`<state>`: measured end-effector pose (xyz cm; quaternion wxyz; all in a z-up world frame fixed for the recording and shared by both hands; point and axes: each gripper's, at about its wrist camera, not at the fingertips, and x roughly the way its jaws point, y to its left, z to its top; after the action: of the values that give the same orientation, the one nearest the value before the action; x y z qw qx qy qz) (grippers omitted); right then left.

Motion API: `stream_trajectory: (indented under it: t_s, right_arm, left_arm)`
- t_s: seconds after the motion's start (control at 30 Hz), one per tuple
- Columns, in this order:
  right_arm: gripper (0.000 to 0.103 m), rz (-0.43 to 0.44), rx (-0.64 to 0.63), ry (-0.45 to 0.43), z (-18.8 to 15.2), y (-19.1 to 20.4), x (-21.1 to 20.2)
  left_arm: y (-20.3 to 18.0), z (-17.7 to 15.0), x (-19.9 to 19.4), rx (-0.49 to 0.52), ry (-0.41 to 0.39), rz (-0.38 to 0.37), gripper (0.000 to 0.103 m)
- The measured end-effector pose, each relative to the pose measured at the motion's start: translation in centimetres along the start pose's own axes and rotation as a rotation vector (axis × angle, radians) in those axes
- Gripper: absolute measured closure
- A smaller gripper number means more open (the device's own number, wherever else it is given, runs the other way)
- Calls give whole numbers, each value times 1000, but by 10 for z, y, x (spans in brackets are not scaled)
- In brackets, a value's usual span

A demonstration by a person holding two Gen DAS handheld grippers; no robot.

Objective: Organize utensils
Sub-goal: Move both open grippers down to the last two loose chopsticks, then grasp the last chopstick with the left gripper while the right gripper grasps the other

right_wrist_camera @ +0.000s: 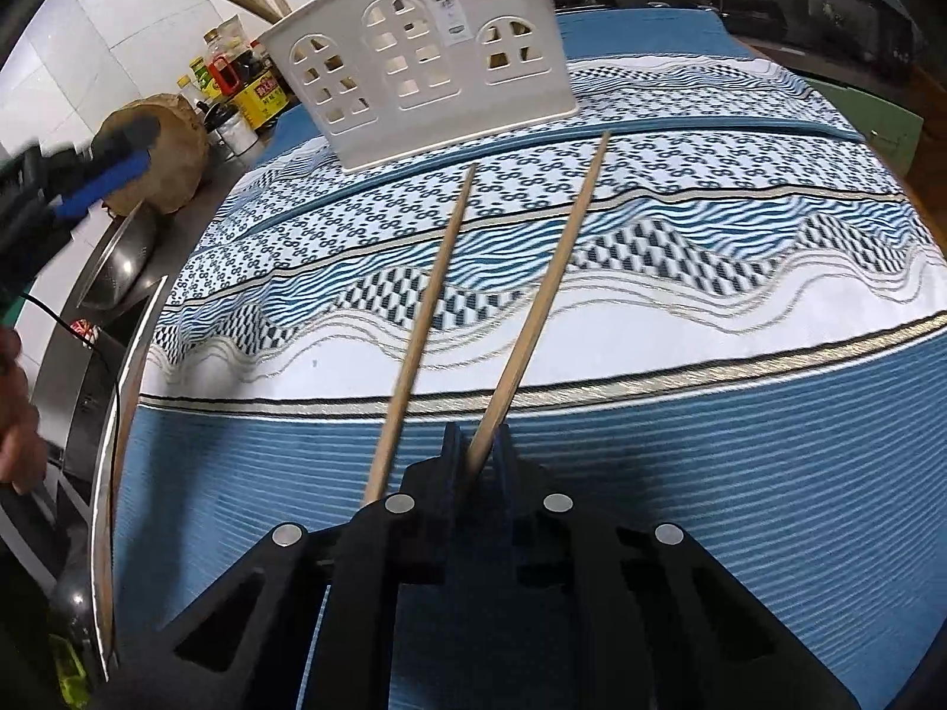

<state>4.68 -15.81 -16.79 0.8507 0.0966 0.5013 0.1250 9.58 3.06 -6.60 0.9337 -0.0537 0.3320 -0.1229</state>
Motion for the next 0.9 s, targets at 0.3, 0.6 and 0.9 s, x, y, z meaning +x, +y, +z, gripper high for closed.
stream_trajectory:
  t_s: [0.3,0.6,0.9]
  right_arm:
    - [96,-107,-45,-42,-16,-30,-22]
    - [94,-120,-67,-65,-28,-46,-30]
    - [94,-114,-79,-80,-31,-41,-29]
  left_arm:
    - [-32,-57,23,26,169,-110,71]
    - [-65,-97,34,20,270,-182,71]
    - [-80,-120,48,67,313,-142,81]
